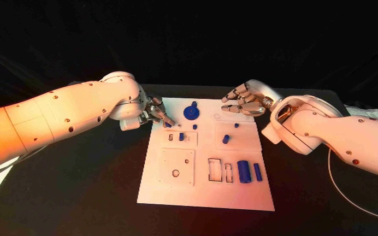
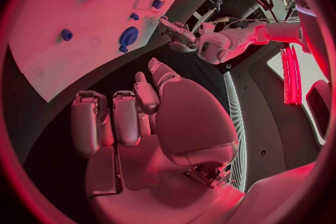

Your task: Assemble the parts on the task board

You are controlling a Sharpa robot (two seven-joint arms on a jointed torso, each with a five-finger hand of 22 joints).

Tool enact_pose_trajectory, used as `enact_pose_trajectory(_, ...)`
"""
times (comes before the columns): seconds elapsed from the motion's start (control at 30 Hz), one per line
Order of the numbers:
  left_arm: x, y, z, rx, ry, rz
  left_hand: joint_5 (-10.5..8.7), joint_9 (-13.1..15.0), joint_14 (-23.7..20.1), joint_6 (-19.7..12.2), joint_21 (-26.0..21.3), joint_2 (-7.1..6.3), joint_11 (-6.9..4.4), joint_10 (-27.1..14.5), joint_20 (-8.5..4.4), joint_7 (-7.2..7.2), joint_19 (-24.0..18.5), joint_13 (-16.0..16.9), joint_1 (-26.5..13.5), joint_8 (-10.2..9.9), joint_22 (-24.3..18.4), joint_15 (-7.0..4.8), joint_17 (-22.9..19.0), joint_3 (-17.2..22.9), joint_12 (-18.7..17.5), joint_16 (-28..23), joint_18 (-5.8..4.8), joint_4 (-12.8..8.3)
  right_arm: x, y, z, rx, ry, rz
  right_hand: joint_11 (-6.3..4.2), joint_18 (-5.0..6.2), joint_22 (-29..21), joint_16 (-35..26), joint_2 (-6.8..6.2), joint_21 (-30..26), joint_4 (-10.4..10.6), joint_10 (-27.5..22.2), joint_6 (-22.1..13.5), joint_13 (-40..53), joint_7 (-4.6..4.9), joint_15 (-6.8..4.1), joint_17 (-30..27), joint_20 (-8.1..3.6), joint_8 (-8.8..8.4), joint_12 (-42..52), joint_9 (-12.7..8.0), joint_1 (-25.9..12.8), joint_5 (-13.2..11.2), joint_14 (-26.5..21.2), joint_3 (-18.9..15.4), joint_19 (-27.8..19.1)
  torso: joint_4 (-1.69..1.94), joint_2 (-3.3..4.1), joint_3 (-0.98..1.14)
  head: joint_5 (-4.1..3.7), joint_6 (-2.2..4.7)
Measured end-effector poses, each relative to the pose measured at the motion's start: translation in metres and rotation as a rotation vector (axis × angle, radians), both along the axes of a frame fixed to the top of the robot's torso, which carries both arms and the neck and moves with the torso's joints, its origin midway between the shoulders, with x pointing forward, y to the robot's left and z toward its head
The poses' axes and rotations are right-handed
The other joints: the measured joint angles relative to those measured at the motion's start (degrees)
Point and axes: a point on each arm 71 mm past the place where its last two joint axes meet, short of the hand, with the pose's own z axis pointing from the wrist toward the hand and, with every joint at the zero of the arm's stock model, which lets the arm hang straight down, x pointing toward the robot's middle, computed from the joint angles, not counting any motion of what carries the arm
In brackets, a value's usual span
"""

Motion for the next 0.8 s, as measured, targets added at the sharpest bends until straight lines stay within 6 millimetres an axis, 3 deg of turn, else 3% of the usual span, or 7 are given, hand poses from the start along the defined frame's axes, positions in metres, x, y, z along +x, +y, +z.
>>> enact_pose_trajectory(0.33, -0.012, -0.003, -0.011, 0.041, -0.053, -0.055, -0.04, 0.12, 0.0, 0.01, 0.0, 0.0, 0.0, 0.0, 0.0, 0.0, 0.0, -0.01, 0.0, 0.24, 0.0, 0.0, 0.0, 0.18, 0.0, 0.0, 0.0, 0.14, 0.0, 0.0, -0.001, 0.001, 0.001, 0.001, 0.0, 0.0, 0.0, 0.0, 0.0, 0.0, 0.0, 0.0, 0.0, 0.0, 0.0, 0.0, 0.0, 0.0, 0.0, 0.0, 0.0, 0.0, 0.0, 0.0, 0.0, 0.0, -0.03, 0.01, -0.05, 0.24, -0.19)
enact_pose_trajectory(0.8, -0.018, -0.007, -0.015, 0.085, -0.04, -0.12, -0.21, 0.1, 0.0, 0.01, -0.22, 0.0, 0.01, 0.0, 0.0, 0.01, 0.0, -0.27, -0.01, 0.23, 0.0, 0.0, 0.04, 0.37, 0.0, 0.0, 0.0, 0.28, 0.0, 0.0, -0.001, 0.002, 0.002, 0.002, 0.0, 0.0, -0.01, 0.0, 0.0, 0.0, 0.0, 0.0, 0.0, 0.01, 0.0, 0.0, 0.0, 0.0, 0.0, 0.0, -0.05, 0.0, 0.0, 0.0, 0.0, 0.0, -0.08, 0.04, 0.04, 0.53, -0.46)
